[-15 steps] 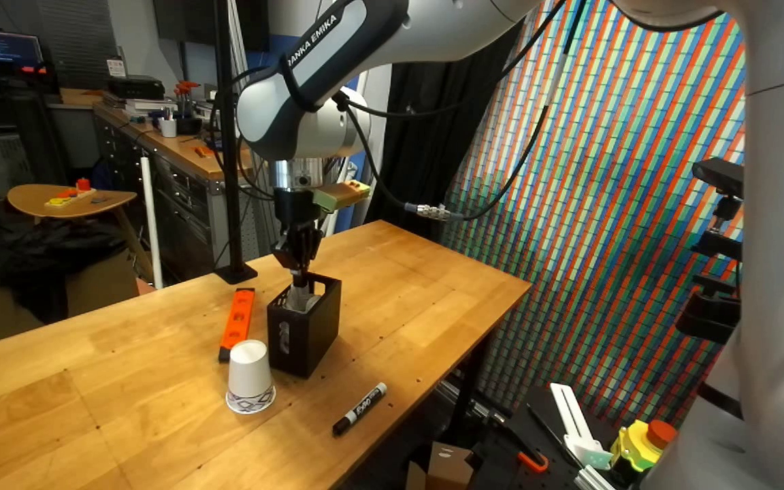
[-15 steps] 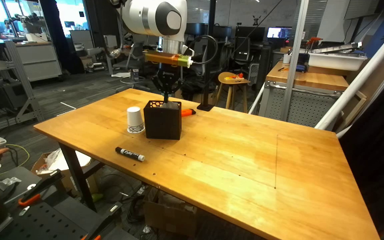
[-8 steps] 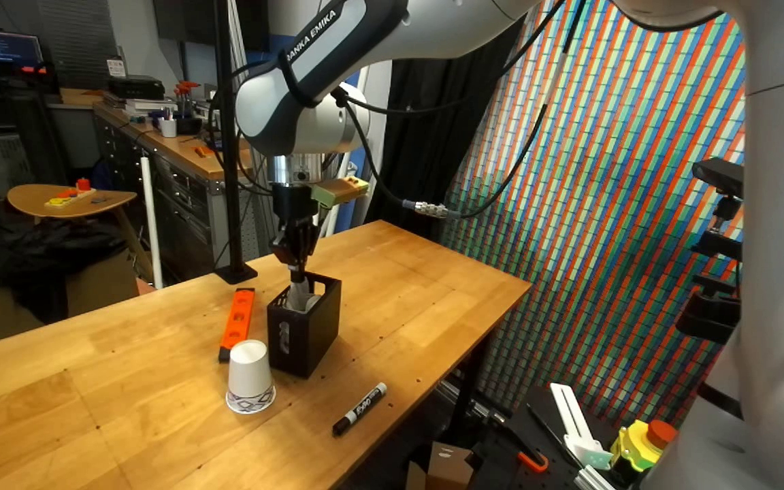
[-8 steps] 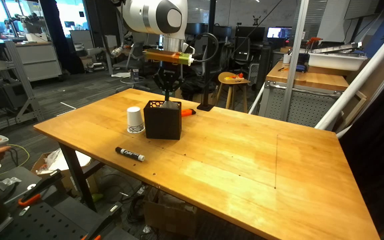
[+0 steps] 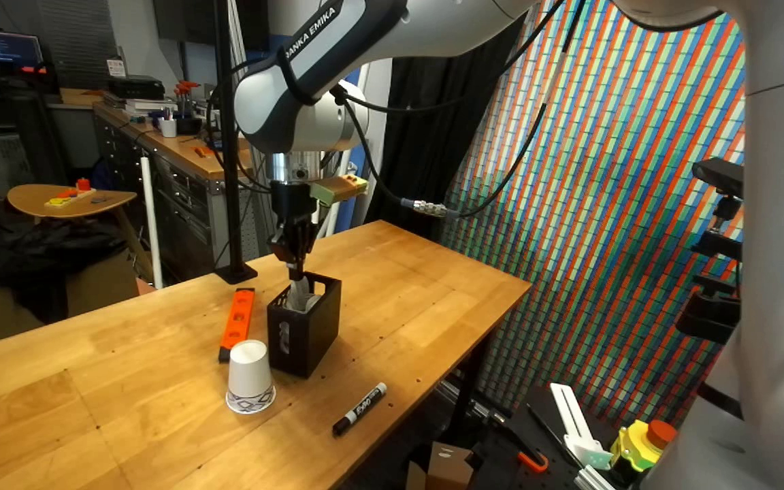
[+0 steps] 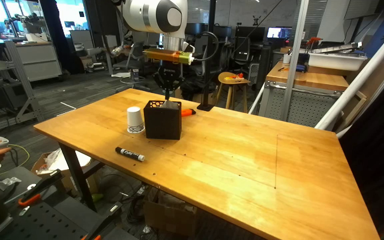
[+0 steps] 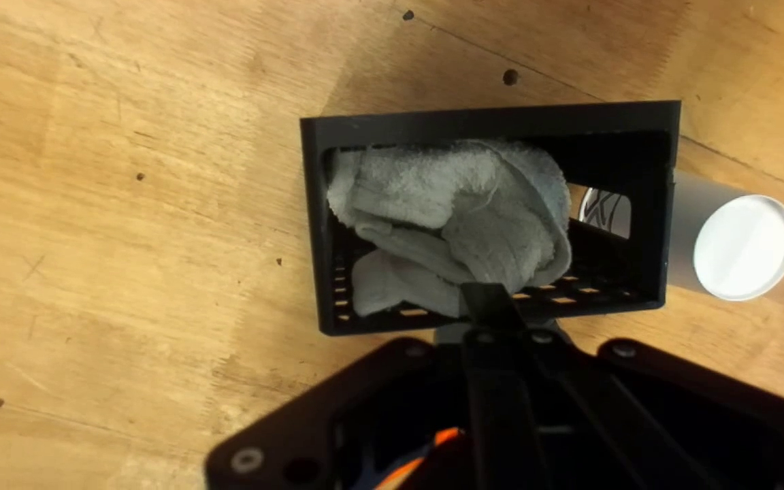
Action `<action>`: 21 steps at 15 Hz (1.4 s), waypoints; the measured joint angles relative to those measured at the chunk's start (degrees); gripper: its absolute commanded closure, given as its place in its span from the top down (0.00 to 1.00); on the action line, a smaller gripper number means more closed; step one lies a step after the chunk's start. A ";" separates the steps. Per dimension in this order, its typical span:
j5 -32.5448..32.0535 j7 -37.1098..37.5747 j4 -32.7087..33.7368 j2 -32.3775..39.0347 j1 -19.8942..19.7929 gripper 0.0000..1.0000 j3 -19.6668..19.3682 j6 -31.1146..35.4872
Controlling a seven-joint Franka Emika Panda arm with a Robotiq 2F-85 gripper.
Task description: Pick up the towel and put it in the box
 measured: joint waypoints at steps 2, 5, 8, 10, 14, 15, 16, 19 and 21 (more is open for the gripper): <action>0.00 -0.05 0.00 0.02 0.00 0.01 0.01 0.00; 0.00 -0.09 0.00 0.15 0.00 0.01 0.01 0.00; 0.00 -0.09 0.00 0.38 0.00 0.01 0.01 0.00; 0.00 -0.09 -0.01 0.55 -0.02 0.01 0.01 0.00; 0.00 -0.09 -0.03 0.93 -0.03 0.01 0.01 0.00; 0.00 -0.09 -0.04 1.00 -0.04 0.01 0.01 0.00; 0.00 -0.09 -0.06 1.05 -0.06 0.01 0.01 0.00; 0.00 -0.09 -0.18 1.19 -0.11 0.01 -0.03 0.00; 0.00 -0.09 -0.38 1.28 -0.12 0.01 -0.03 0.00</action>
